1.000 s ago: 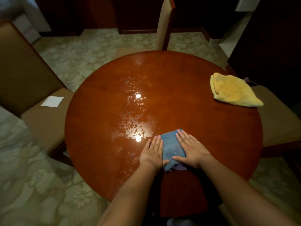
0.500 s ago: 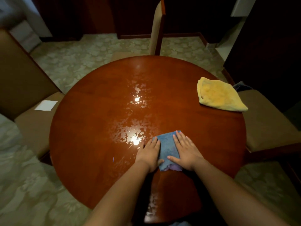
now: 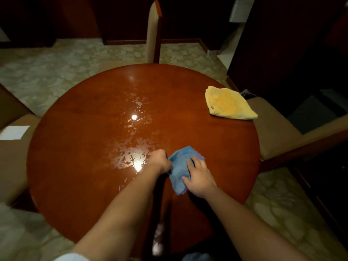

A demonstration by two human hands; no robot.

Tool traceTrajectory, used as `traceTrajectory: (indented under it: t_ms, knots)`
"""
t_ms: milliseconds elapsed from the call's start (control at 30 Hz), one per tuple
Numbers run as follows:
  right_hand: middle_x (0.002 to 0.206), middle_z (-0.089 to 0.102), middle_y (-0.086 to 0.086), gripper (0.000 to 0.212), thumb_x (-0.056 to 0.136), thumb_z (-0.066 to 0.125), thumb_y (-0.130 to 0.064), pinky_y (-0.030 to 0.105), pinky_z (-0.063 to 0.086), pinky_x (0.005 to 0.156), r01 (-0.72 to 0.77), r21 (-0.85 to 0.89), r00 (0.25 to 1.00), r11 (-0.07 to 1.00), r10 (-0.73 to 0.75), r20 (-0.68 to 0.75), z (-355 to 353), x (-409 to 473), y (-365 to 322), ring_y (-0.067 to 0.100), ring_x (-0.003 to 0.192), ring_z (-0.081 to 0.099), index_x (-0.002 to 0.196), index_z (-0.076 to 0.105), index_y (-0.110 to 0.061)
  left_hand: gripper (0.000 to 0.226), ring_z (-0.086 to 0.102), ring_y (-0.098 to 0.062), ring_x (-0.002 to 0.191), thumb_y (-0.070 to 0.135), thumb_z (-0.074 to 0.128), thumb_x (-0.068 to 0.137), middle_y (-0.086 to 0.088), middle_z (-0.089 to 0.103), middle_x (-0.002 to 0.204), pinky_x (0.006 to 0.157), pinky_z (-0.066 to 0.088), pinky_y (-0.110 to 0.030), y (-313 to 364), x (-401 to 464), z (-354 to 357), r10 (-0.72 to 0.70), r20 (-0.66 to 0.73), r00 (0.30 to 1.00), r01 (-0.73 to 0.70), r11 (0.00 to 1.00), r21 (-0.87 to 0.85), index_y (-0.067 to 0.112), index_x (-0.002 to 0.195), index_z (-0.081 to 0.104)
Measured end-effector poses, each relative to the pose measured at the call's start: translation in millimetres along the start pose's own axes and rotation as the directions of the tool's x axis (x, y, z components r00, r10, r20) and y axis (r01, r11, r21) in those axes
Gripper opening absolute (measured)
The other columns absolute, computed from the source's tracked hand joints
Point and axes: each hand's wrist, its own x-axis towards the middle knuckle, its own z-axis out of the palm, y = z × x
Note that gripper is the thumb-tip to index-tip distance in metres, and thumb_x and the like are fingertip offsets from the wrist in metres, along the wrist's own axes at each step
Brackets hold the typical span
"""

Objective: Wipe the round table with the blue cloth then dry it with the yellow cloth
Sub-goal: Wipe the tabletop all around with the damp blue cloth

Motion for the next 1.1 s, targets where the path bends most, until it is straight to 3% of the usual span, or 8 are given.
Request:
traceTrajectory:
  t_ms: [133,400,633,733,833,900,1000,1100]
  knots:
    - [0.16,0.002,0.006,0.065,0.098,0.04,-0.03,0.028,-0.001,0.115,0.101,0.05,0.994,0.994,-0.103,0.034,8.0,-2.1,-29.8,0.02,0.146,-0.001,0.153,0.01,-0.01,0.01,0.059,-0.026,0.077,0.008,0.065,0.078,-0.016,0.061,0.083,0.058,0.04,-0.028,-22.3,-17.6,-19.8,-0.063,0.073,0.995,0.07,0.991,-0.109,0.0,0.085,0.066]
    - [0.16,-0.003,-0.004,0.055,0.103,0.03,-0.031,0.03,-0.003,0.117,0.228,0.195,0.963,0.954,-0.251,0.103,36.4,1.3,-119.6,0.012,0.146,-0.009,0.153,0.013,-0.016,0.02,0.049,-0.016,0.046,-0.002,0.057,0.085,-0.011,0.049,0.064,0.041,0.039,-0.02,-100.0,-45.0,-60.6,-0.237,0.273,0.932,0.337,0.843,-0.419,0.006,0.068,0.049]
    - [0.16,0.001,-0.002,0.063,0.099,0.038,-0.047,0.034,-0.003,0.118,0.352,0.094,0.93,0.931,-0.359,0.074,61.8,2.3,-164.6,0.013,0.146,-0.007,0.151,0.023,-0.015,0.029,0.043,-0.01,0.039,0.019,0.046,0.097,-0.002,0.042,0.061,0.037,0.033,-0.015,-163.4,-64.5,-77.4,-0.292,0.468,0.834,0.414,0.892,-0.182,0.011,0.069,0.046]
    - [0.16,-0.008,-0.002,0.072,0.097,0.039,-0.052,0.034,-0.006,0.117,0.429,-0.082,0.902,0.9,-0.423,0.082,63.5,-2.2,-160.9,0.014,0.145,-0.012,0.153,0.01,-0.018,0.036,0.056,-0.018,0.068,0.045,0.052,0.094,-0.004,0.054,0.082,0.059,0.045,-0.025,-179.5,-67.2,-80.4,-0.245,0.177,0.953,0.185,0.936,0.298,0.01,0.092,0.06]
    - [0.158,-0.016,-0.002,0.076,0.096,0.029,-0.06,0.034,-0.01,0.115,0.407,-0.192,0.913,0.893,-0.397,0.092,66.5,-5.2,-152.4,0.012,0.144,-0.017,0.153,-0.005,-0.022,0.041,0.054,-0.024,0.11,0.046,0.05,0.094,-0.005,0.052,0.122,0.084,0.046,-0.033,-190.3,-68.7,-83.0,0.247,-0.125,0.961,-0.128,0.798,0.589,0.016,0.122,0.052]
    - [0.157,-0.019,-0.001,0.081,0.094,0.026,-0.064,0.033,-0.009,0.116,0.364,-0.207,0.931,0.908,-0.35,0.104,69.1,-5.6,-148.2,0.011,0.144,-0.017,0.152,-0.011,-0.02,0.059,0.034,-0.025,0.136,0.047,0.041,0.097,-0.008,0.031,0.15,0.106,0.033,-0.035,-194.0,-65.9,-76.6,0.439,0.037,0.898,-0.36,0.682,0.636,0.014,0.144,0.031]
    - [0.157,-0.02,-0.001,0.082,0.094,0.025,-0.064,0.032,-0.009,0.116,0.378,-0.248,0.925,0.892,-0.354,0.137,65.1,-4.4,-143.8,0.011,0.144,-0.017,0.151,-0.013,-0.018,0.07,-0.006,-0.018,0.147,0.052,0.022,0.1,-0.004,-0.01,0.16,0.118,0.002,-0.04,-198.9,-60.4,-57.7,0.329,0.254,0.909,-0.408,0.586,0.7,0.015,0.153,-0.004]
    - [0.157,-0.02,0.0,0.079,0.096,0.025,-0.061,0.03,-0.009,0.115,0.425,-0.279,0.905,0.861,-0.391,0.169,57.8,-3.6,-135.4,0.012,0.144,-0.015,0.151,-0.012,-0.017,0.071,-0.015,-0.019,0.146,0.054,0.013,0.1,-0.006,-0.02,0.158,0.117,-0.006,-0.047,-199.4,-59.5,-47.9,0.268,0.293,0.918,-0.392,0.5,0.772,0.013,0.151,-0.013]
